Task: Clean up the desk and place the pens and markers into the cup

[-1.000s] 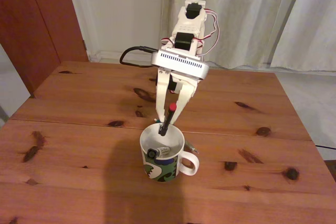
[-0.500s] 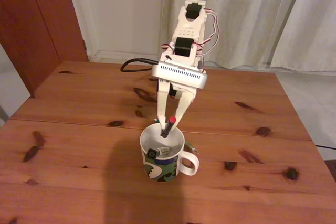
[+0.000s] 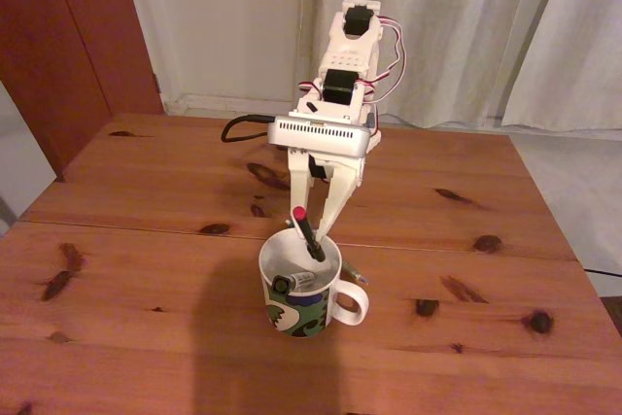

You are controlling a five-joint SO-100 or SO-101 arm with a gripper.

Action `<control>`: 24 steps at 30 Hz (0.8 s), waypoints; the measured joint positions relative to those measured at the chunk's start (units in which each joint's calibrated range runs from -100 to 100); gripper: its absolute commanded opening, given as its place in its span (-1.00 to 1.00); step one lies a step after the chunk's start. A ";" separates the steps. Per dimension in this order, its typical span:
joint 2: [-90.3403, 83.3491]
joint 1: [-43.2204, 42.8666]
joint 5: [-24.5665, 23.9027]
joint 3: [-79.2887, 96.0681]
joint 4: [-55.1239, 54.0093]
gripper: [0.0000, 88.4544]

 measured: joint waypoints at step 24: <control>-7.03 0.00 3.81 -7.39 34.51 -0.98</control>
